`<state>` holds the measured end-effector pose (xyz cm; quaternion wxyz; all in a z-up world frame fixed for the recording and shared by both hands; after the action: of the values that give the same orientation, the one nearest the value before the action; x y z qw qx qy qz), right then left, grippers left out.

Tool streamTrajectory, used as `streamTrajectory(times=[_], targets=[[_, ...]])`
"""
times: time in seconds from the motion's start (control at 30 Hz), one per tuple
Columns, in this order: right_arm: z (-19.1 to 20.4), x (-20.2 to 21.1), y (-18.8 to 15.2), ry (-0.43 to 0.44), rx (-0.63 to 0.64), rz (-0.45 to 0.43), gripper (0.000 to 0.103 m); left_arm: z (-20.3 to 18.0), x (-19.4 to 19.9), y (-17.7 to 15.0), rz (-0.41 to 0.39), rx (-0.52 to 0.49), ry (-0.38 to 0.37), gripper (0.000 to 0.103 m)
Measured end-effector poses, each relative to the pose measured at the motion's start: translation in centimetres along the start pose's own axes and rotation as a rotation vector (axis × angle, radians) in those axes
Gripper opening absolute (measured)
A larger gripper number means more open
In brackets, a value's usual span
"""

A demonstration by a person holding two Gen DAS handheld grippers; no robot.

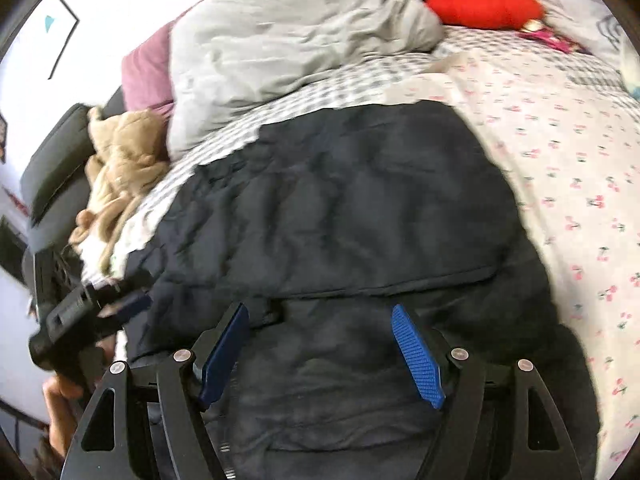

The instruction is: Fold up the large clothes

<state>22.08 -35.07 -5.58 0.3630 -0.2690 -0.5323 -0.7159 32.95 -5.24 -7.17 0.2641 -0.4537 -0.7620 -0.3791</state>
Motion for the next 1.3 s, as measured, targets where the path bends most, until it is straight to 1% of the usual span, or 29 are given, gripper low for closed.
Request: streamTrajectory(times=[0.03, 0.07, 0.1, 0.13, 0.17, 0.2, 0.23, 0.3, 0.37, 0.43, 0.5, 0.53, 0.6, 0.63, 0.7, 0.8, 0.83, 0.87, 0.93, 0.97, 1.0, 1.03, 1.07, 1.1, 1.13, 1.2, 1.3], targets=[[-0.7, -0.1, 0.0, -0.013, -0.011, 0.001, 0.076, 0.0, -0.9, 0.4, 0.004, 0.020, -0.003, 0.086], [-1.6, -0.2, 0.1, -0.025, -0.031, -0.001, 0.076, 0.2, -1.8, 0.7, 0.010, 0.041, 0.001, 0.075], [-2.3, -0.2, 0.0, -0.026, -0.053, -0.006, 0.076, 0.3, -2.7, 0.9, 0.016, 0.059, 0.014, 0.062], [-3.0, -0.3, 0.0, -0.024, -0.074, -0.013, 0.076, 0.5, -3.6, 1.0, 0.018, 0.068, 0.030, 0.054], [-3.8, -0.3, 0.0, -0.028, -0.097, -0.021, 0.076, 0.5, -3.9, 1.1, 0.016, 0.069, 0.032, 0.032], [-4.2, -0.3, 0.0, -0.033, -0.112, -0.028, 0.075, 0.4, -3.9, 0.9, 0.019, 0.070, 0.015, 0.009], [-5.1, 0.1, -0.2, -0.040, -0.127, -0.038, 0.075, 0.2, -3.5, 0.7, 0.021, 0.078, -0.022, 0.009], [-6.2, 1.0, -0.1, -0.070, -0.138, -0.064, 0.075, -0.4, -1.5, -0.1, -0.007, 0.067, -0.062, 0.008], [-6.7, 1.6, 0.3, -0.095, -0.134, -0.098, 0.075, -0.7, 0.3, -0.9, -0.019, 0.056, -0.073, 0.008], [-7.0, 1.8, 0.6, -0.110, -0.129, -0.121, 0.075, -0.3, 1.5, -2.2, -0.009, 0.073, -0.058, 0.008], [-6.9, 1.3, 0.8, -0.121, -0.120, -0.126, 0.076, 0.6, 1.3, -2.7, 0.010, 0.091, -0.014, 0.008], [-6.8, 0.9, 0.9, -0.127, -0.115, -0.123, 0.075, 1.1, 0.7, -2.9, 0.011, 0.083, 0.036, 0.008], [-6.3, -0.4, 0.9, -0.148, -0.087, -0.107, 0.075, 2.0, -0.4, -3.0, 0.011, 0.058, 0.123, 0.011], [-6.1, -1.0, 0.9, -0.161, -0.071, -0.101, 0.075, 2.5, -1.1, -3.2, 0.018, 0.047, 0.150, 0.012], [-5.9, -2.6, 0.7, -0.193, -0.031, -0.066, 0.075, 3.4, -1.7, -3.8, 0.023, 0.041, 0.173, 0.016], [-6.8, -5.2, -0.5, -0.247, -0.014, 0.020, 0.075, 3.5, -2.2, -4.3, 0.004, 0.004, 0.197, 0.016], [-7.4, -5.9, -1.0, -0.232, -0.035, 0.045, 0.076, 3.4, -2.3, -4.3, 0.003, -0.010, 0.206, 0.017], [-7.7, -6.0, -1.2, -0.217, -0.050, 0.037, 0.076, 3.2, -2.4, -4.3, 0.004, -0.022, 0.213, 0.018], [-8.0, -5.5, -1.3, -0.205, -0.063, 0.029, 0.076, 2.9, -2.1, -4.3, 0.006, -0.040, 0.228, 0.024], [-8.0, -5.1, -1.1, -0.207, -0.065, 0.034, 0.076, 2.8, -1.8, -4.3, 0.007, -0.045, 0.231, 0.035], [-7.9, -4.6, -1.1, -0.209, -0.067, 0.031, 0.076, 2.6, -1.2, -4.5, 0.007, -0.053, 0.236, 0.054], [-7.9, -4.1, -1.0, -0.207, -0.070, 0.024, 0.076, 2.5, -0.8, -4.7, 0.003, -0.057, 0.237, 0.063], [-7.8, -3.3, -0.9, -0.197, -0.078, 0.012, 0.076, 2.3, 0.1, -4.9, -0.011, -0.064, 0.239, 0.077], [-7.8, -2.8, -0.9, -0.185, -0.087, 0.004, 0.076, 2.2, 1.1, -5.2, -0.025, -0.071, 0.242, 0.083], [-7.8, -2.1, -0.9, -0.173, -0.101, -0.006, 0.076, 2.0, 1.6, -5.3, -0.026, -0.074, 0.244, 0.084], [-7.8, -0.8, -0.6, -0.150, -0.117, -0.026, 0.076, 2.1, 3.0, -5.9, 0.005, -0.069, 0.246, 0.084], [-7.0, 1.3, -0.7, -0.133, -0.088, -0.043, 0.076, 2.6, 5.2, -6.8, 0.033, -0.055, 0.237, 0.085]])
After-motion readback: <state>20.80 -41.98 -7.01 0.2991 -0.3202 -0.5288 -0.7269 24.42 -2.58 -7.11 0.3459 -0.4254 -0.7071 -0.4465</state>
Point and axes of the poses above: each gripper's, at about its wrist camera, not at the fingertips, and x roughly against the way its jaws point, z to its left, y to its top, the point moved 2 cm from there along -x, roughly the way its jaws point, and after that the axes turned 13 degrees about x, right-handed, at the moved point
